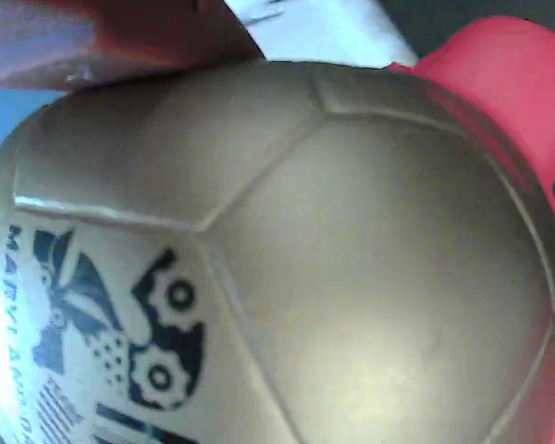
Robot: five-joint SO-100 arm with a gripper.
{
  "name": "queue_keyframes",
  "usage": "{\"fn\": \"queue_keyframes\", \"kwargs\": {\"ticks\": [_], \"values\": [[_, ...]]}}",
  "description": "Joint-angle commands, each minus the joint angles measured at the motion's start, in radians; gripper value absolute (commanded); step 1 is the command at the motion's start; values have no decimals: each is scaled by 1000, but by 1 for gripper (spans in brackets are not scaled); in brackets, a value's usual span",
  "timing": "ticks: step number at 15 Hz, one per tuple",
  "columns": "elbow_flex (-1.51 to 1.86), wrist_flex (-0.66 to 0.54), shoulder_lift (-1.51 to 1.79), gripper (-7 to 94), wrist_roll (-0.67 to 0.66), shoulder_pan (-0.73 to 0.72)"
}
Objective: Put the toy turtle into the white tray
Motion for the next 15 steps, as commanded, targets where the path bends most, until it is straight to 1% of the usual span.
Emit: {"fn": "queue_keyframes", "kwargs": {"ticks": [1, 7, 13, 14, 15], "values": [[-179, 18, -92, -3, -14, 75], [-500, 18, -428, -1, 5, 107], [-655, 18, -629, -1, 17, 120], [-658, 18, -641, 10, 17, 123], [-658, 18, -650, 24, 15, 124]]}}
